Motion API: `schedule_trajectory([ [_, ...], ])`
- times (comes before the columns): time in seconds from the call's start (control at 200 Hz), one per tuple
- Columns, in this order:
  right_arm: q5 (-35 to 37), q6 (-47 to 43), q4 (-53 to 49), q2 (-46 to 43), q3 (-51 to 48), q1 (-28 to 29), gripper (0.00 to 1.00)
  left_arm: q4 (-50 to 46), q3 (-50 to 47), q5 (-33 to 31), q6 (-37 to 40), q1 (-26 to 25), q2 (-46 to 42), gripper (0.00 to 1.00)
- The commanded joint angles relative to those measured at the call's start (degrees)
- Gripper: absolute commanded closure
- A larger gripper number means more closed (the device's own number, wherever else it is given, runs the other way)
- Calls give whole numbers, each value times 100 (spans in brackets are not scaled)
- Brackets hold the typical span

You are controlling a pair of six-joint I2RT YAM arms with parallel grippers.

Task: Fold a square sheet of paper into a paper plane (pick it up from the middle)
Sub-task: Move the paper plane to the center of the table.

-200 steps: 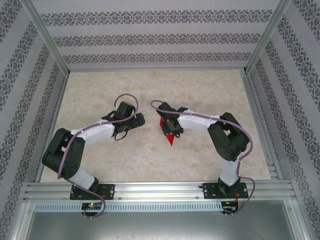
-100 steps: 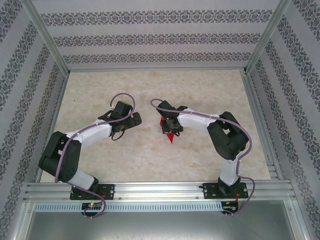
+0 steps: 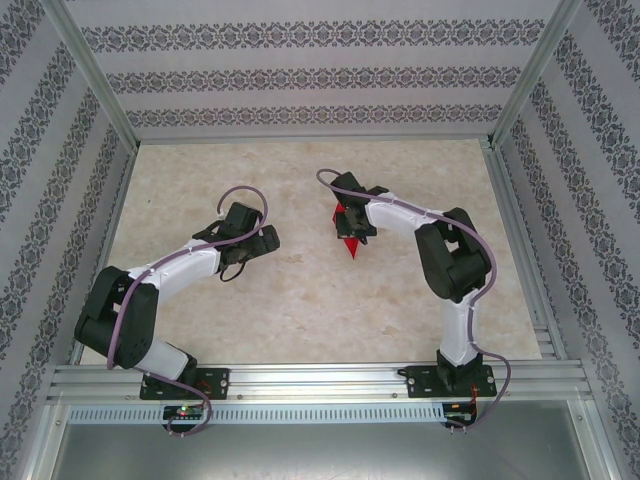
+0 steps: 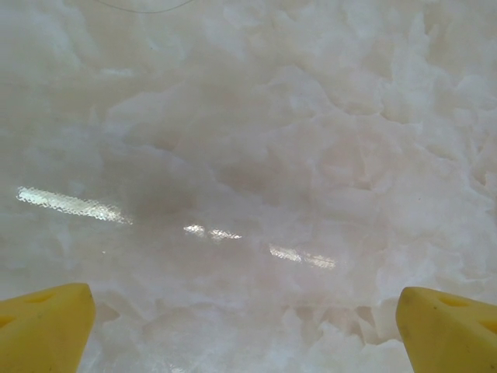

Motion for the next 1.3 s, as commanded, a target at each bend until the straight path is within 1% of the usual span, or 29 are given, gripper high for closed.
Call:
schedule_trajectory([
  [0.0, 65, -119, -152, 204, 216, -17, 87, -154, 18, -49, 156, 62, -111, 0],
  [0.215, -38, -28, -67, 368, 177, 5, 81, -163, 6, -57, 165, 60, -111, 0],
  [0.36, -92, 31, -63, 438, 160, 11, 82, -194, 21, -64, 201, 59, -159, 0],
  [0.42, -83, 64, -185, 338, 252, 28, 82, -236, 59, -90, 222, 58, -189, 0],
  [0.505, -39, 135, -383, -22, 458, 97, 77, -389, 178, -175, 252, 58, -280, 0],
  [0.579, 19, 259, -491, -442, 615, 124, 68, -597, 353, -363, 295, 70, -380, 0],
  [0.684, 259, 424, -553, -1050, 688, 107, 49, -920, 604, -750, 414, 133, -558, 0],
  [0.749, 416, 474, -476, -1467, 583, 66, 36, -1046, 703, -948, 524, 233, -687, 0],
  [0.804, 587, 444, -377, -1820, 443, -5, 27, -1112, 760, -1130, 635, 343, -818, 0],
  [0.884, 1089, 262, -55, -2411, 75, -147, 14, -1042, 705, -1354, 875, 570, -1042, 0],
  [0.939, 1681, 89, 315, -2859, -339, -268, 2, -893, 581, -1460, 1033, 772, -1250, 0],
  [1.054, 2443, -357, 1210, -3671, -1380, -715, 2, -314, 177, -1775, 1542, 1079, -1747, 0],
  [1.099, 2676, -515, 1523, -3970, -1789, -990, 2, -117, 22, -1940, 1698, 1194, -1889, 0],
  [1.179, 2859, -757, 2149, -4356, -2531, -1453, 2, 350, -318, -2294, 2028, 1362, -2035, 0],
  [1.264, 2730, -838, 2768, -4625, -3263, -2057, 2, 1002, -768, -2730, 2361, 1532, -2075, 0],
  [1.299, 2667, -901, 3106, -4698, -3583, -2263, 2, 1332, -973, -2803, 2519, 1608, -2074, 0],
])
